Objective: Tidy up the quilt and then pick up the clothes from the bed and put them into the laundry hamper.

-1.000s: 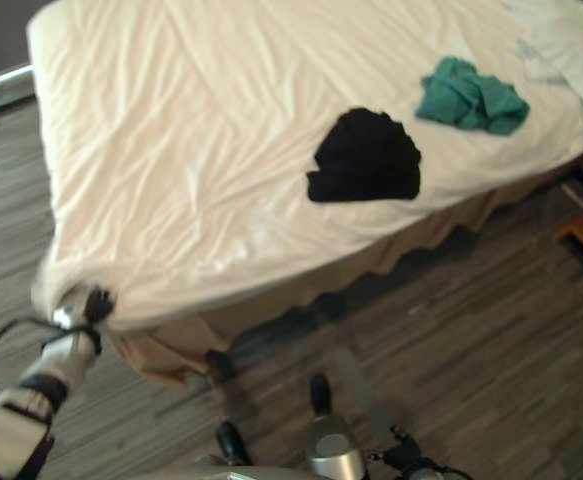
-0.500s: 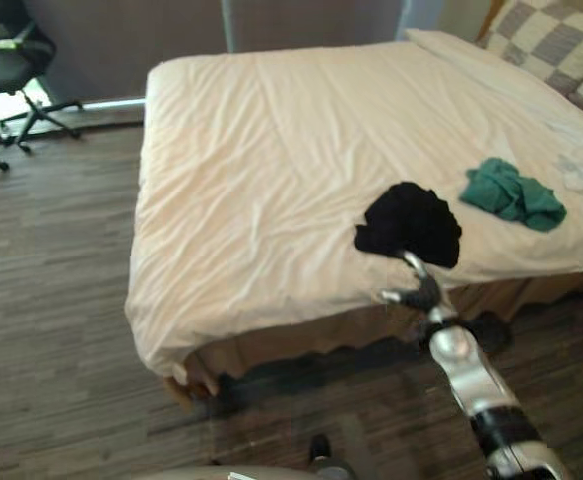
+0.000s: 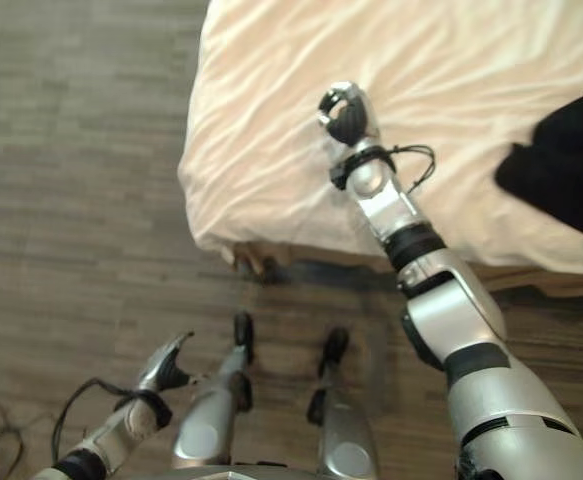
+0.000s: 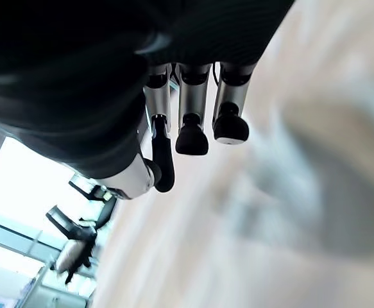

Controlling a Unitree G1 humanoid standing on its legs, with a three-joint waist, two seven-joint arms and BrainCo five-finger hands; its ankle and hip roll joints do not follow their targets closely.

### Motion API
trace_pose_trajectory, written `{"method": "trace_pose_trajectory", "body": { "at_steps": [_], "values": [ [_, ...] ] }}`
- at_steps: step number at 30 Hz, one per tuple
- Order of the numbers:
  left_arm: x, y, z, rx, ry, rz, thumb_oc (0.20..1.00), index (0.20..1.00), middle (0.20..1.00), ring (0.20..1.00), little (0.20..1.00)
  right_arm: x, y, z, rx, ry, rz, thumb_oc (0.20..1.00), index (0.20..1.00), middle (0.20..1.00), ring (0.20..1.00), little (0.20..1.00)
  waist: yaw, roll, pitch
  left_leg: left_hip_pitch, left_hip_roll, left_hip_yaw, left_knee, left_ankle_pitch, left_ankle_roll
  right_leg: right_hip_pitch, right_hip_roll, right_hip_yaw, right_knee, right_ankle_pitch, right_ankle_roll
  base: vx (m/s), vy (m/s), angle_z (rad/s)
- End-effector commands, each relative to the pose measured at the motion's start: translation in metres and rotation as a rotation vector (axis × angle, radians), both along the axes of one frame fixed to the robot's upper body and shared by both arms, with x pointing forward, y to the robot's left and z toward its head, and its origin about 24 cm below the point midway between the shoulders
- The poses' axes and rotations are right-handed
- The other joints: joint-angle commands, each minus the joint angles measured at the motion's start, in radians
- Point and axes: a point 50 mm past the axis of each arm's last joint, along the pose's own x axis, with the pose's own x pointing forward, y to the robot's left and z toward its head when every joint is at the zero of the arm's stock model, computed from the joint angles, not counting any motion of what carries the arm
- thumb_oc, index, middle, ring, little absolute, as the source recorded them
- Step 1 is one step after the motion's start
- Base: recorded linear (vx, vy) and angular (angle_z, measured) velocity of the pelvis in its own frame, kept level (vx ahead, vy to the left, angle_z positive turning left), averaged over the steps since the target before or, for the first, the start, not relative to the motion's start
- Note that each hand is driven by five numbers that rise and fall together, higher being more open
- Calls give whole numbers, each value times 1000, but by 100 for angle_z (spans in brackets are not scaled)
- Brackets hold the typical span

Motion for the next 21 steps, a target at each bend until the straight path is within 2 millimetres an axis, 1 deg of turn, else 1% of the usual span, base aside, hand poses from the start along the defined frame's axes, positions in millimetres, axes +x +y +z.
{"method": "trace_pose_trajectory", "body": {
  "at_steps": [1, 2, 3, 4, 5, 6, 7, 8, 9, 10, 11, 12, 13, 14, 15, 16, 17, 18, 19, 21],
  "values": [
    [5, -4, -2, 54, -9, -68, 1000, 1000, 1000, 1000, 1000, -4, 38, -18, 68, 73, 132, 200, 200, 200, 200, 200, 31, 17, -11, 27, 45, 39, -2, -31, -66, 3, -73, 57, 128, -180, 108, -43, 15, 15],
    [0, -3, -6, 47, 11, -39, 1000, 1000, 1000, 1000, 1000, -14, 61, -41, 120, 138, 203, 200, 200, 200, 200, 200, 39, 18, -2, 24, 42, 41, 10, -35, -64, -1, -77, 62, 143, -188, 106, -21, -17, 9],
    [0, 0, -8, 23, 25, 29, 1000, 1000, 1000, 1000, 1000, -26, 80, -67, 139, 218, 265, 200, 200, 200, 200, 200, 48, 15, 1, 16, 39, 37, 30, -40, -61, -6, -79, 63, 155, -191, 103, -2, -38, 7],
    [-4, 2, -12, 12, 41, 78, 1000, 1000, 1000, 1000, 1000, -37, 96, -90, 122, 286, 306, 200, 200, 200, 200, 200, 52, 12, -3, 13, 35, 33, 44, -45, -58, -3, -82, 61, 153, -190, 101, 37, -53, 3],
    [-10, 6, -19, -46, 68, 223, 1000, 1000, 1000, 1000, 1000, -68, 126, -132, 99, 434, 440, 200, 200, 200, 200, 200, 62, 7, -8, 43, 28, 26, 46, -56, -55, 30, -86, 58, 140, -189, 101, 36, -23, -1],
    [-10, 6, -19, -47, 68, 224, 1000, 1000, 1000, 1000, 1000, -68, 126, -132, 99, 435, 440, 200, 200, 200, 200, 200, 61, 7, -10, 40, 28, 25, 45, -53, -55, 29, -85, 57, 138, -186, 101, 70, -30, -3],
    [-14, 9, -23, -58, 79, 276, 1000, 1000, 1000, 1000, 1000, -83, 137, -147, 84, 488, 503, 200, 200, 200, 200, 200, 66, 4, -12, 59, 24, 21, 40, -59, -53, 48, -86, 56, 129, -187, 101, 48, -16, -4],
    [-19, 11, -27, -55, 97, 306, 1000, 1000, 1000, 1000, 1000, -96, 149, -153, 93, 518, 586, 200, 200, 200, 200, 200, 70, -1, -18, 75, 20, 19, 32, -61, -53, 69, -86, 56, 119, -187, 101, 71, -12, -7],
    [-22, 17, -32, -23, 132, 347, 1000, 1000, 1000, 1000, 1000, -120, 169, -152, 132, 552, 762, 200, 200, 200, 200, 200, 61, -15, -30, 97, 19, 22, 21, -61, -52, 89, -85, 58, 106, -182, 101, 91, -6, -3],
    [-25, 26, -33, 7, 144, 357, 1000, 1000, 1000, 1000, 1000, -134, 176, -159, 187, 617, 837, 200, 200, 200, 200, 200, 56, -30, -44, 128, 15, 24, 11, -68, -49, 115, -83, 59, 96, -183, 102, 113, -5, -1],
    [-30, 27, -35, 9, 150, 362, 1000, 1000, 1000, 1000, 1000, -144, 184, -156, 253, 611, 901, 200, 200, 200, 200, 200, 55, -38, -60, 149, 10, 25, 5, -73, -46, 137, -82, 61, 83, -180, 102, 117, -7, 7],
    [-39, 32, -38, 28, 174, 375, 1000, 1000, 1000, 1000, 1000, -150, 189, -149, 300, 603, 944, 200, 200, 200, 200, 200, 53, -47, -76, 167, 6, 28, -4, -74, -42, 154, -79, 61, 69, -174, 103, 100, 8, 13],
    [-41, 38, -39, 35, 190, 403, 1000, 1000, 1000, 1000, 1000, -156, 198, -131, 359, 545, 1024, 200, 200, 200, 200, 200, 46, -61, -98, 192, 1, 32, -5, -85, -37, 178, -75, 68, 55, -169, 105, 63, 7, 13],
    [-41, 38, -39, 35, 190, 403, 1000, 1000, 1000, 1000, 1000, -156, 197, -131, 359, 546, 1024, 200, 200, 200, 200, 200, 46, -61, -97, 194, 1, 33, -5, -85, -37, 180, -75, 69, 54, -169, 105, 51, 11, 7],
    [-41, 43, -38, 44, 187, 414, 1000, 1000, 1000, 1000, 1000, -155, 197, -114, 390, 477, 1059, 200, 200, 200, 200, 200, 42, -68, -104, 210, 0, 40, -5, -89, -35, 192, -71, 75, 49, -169, 106, 10, 10, -9],
    [-41, 45, -38, 44, 186, 425, 1000, 1000, 1000, 1000, 1000, -152, 195, -102, 417, 426, 1067, 200, 200, 200, 200, 200, 37, -71, -113, 216, 0, 44, -5, -92, -34, 198, -69, 77, 45, -168, 106, 13, 9, -13],
    [-42, 48, -38, 50, 190, 432, 1000, 1000, 1000, 1000, 1000, -145, 187, -83, 445, 343, 1066, 200, 200, 200, 200, 200, 28, -75, -114, 231, -1, 48, -5, -97, -33, 210, -68, 82, 42, -171, 107, -12, 4, -18],
    [-42, 49, -37, 46, 189, 437, 1000, 1000, 1000, 1000, 1000, -140, 182, -73, 462, 301, 1056, 200, 200, 200, 200, 200, 22, -75, -116, 230, 0, 51, -5, -96, -33, 208, -66, 84, 41, -168, 106, -26, 2, -17],
    [-40, 50, -36, 40, 186, 444, 1000, 1000, 1000, 1000, 1000, -135, 174, -60, 478, 241, 1043, 200, 200, 200, 200, 200, 16, -74, -112, 231, 3, 55, -5, -95, -34, 205, -67, 87, 41, -167, 106, -62, -7, -26],
    [-34, 52, -33, 23, 164, 463, 1000, 1000, 1000, 1000, 1000, -126, 155, -24, 440, 46, 1003, 200, 200, 200, 200, 200, -4, -63, -87, 227, 5, 65, -5, -93, -36, 185, -67, 99, 53, -166, 108, -163, 6, -32]
  ]
}}
